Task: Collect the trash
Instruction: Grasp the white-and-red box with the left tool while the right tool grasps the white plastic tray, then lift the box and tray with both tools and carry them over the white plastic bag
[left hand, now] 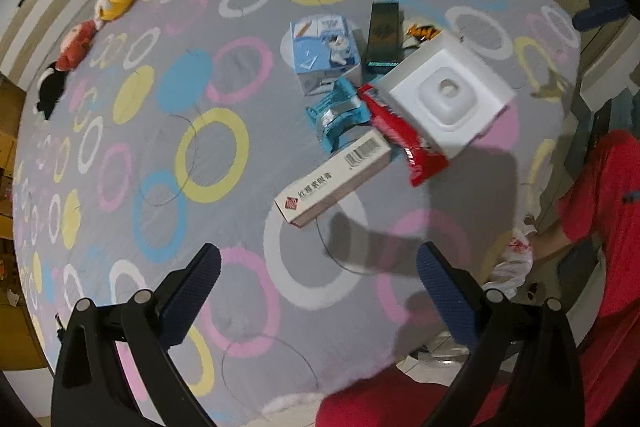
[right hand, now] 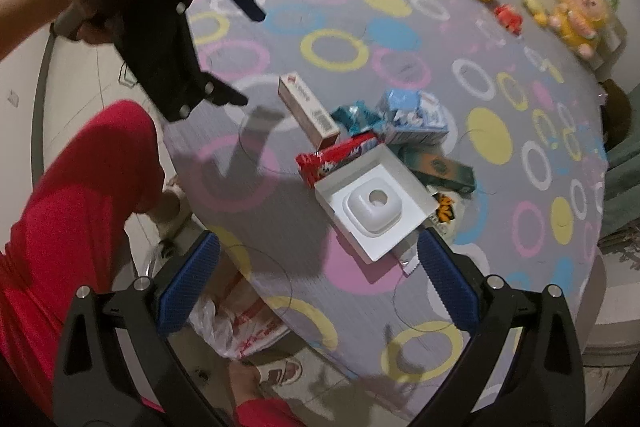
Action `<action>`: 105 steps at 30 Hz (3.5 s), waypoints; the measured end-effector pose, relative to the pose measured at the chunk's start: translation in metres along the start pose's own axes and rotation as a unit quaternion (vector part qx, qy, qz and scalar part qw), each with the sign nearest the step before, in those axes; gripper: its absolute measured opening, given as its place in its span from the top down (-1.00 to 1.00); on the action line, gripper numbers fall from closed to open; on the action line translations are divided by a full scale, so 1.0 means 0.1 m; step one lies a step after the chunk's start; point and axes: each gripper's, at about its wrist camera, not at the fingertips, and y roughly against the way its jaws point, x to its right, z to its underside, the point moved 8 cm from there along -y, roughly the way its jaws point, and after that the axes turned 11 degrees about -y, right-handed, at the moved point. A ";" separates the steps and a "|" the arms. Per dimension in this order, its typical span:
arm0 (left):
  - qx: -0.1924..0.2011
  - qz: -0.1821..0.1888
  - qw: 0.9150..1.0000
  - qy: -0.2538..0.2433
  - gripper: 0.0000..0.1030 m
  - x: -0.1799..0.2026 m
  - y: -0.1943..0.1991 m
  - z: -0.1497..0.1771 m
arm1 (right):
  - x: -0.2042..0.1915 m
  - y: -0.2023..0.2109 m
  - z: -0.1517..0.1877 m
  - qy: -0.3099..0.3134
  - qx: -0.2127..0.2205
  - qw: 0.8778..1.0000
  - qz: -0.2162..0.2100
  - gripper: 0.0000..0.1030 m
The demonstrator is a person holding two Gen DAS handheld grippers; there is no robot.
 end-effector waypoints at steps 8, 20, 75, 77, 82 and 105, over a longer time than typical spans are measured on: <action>-0.015 0.032 0.999 -0.020 -0.86 -0.09 -0.40 -0.10 | 0.20 -0.44 -0.08 -0.024 -0.046 0.997 -0.049 -0.88; -0.019 0.034 0.997 -0.068 -0.86 -0.14 -0.73 -0.26 | 0.14 -0.88 -0.09 0.007 -0.098 0.991 -0.086 -0.83; -0.028 0.047 0.990 0.133 0.53 -0.02 -0.68 0.12 | 0.26 -1.05 -0.07 -0.043 -0.085 0.995 -0.010 0.34; -0.026 0.046 0.989 0.138 0.53 -0.10 -0.66 0.15 | 0.28 -1.06 -0.05 -0.047 -0.086 0.995 -0.009 0.34; -0.015 0.051 0.987 0.154 0.53 -0.22 -0.59 0.16 | 0.26 -0.97 -0.10 -0.052 -0.071 0.996 -0.011 0.34; 0.026 0.041 0.985 0.163 0.53 -0.08 0.11 0.14 | 0.18 -0.17 -0.22 -0.054 0.006 0.999 0.002 0.34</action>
